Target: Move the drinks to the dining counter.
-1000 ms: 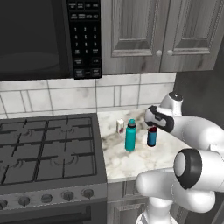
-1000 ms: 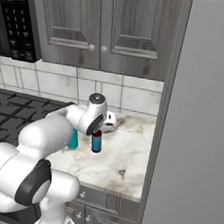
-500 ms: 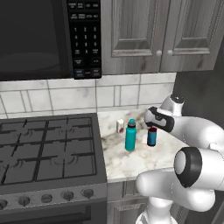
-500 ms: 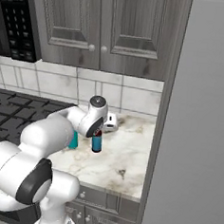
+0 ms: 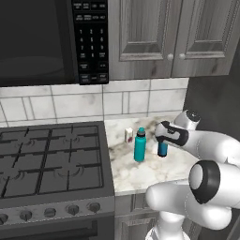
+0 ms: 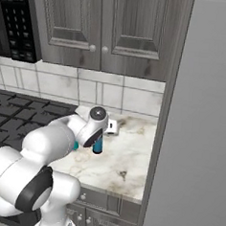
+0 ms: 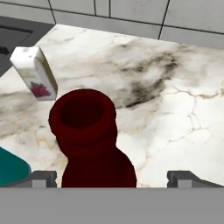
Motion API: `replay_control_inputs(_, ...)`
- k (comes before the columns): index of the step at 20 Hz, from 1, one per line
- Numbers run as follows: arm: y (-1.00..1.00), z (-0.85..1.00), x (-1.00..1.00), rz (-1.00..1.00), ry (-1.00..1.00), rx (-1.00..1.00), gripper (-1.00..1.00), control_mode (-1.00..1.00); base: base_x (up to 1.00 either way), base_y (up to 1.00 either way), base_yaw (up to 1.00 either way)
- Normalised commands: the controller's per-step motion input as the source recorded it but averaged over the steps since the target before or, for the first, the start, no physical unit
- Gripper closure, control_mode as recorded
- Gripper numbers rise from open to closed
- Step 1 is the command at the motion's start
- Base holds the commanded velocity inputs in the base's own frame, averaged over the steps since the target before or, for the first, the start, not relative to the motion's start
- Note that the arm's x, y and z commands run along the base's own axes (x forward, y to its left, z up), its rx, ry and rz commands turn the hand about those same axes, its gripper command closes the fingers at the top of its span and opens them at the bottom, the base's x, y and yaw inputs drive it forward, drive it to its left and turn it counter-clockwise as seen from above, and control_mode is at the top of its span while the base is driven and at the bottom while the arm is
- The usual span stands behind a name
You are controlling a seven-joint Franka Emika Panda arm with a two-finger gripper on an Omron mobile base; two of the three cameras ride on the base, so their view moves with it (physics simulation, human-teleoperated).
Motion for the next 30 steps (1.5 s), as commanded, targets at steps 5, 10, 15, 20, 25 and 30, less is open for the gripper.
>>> replay_control_inputs(5,0.00,0.00,0.00,0.00,0.00,0.00,-1.00,-1.00,0.00,0.00,0.00)
replay_control_inputs(10,0.00,0.00,0.00,0.00,0.00,0.00,1.00,-1.00,0.00,0.00,0.00)
replay_control_inputs(15,0.00,0.00,0.00,0.00,0.00,0.00,1.00,-1.00,0.00,0.00,0.00)
replay_control_inputs(20,0.00,0.03,-0.45,0.00,-0.02,0.00,1.00,-1.00,0.00,0.00,0.00)
replay_control_inputs(25,0.02,0.30,-0.90,0.00,-0.04,0.00,1.00,-1.00,0.00,0.00,0.00)
replay_control_inputs(30,0.15,0.59,-0.73,0.00,0.00,0.00,1.00,-1.00,0.00,0.00,0.00)
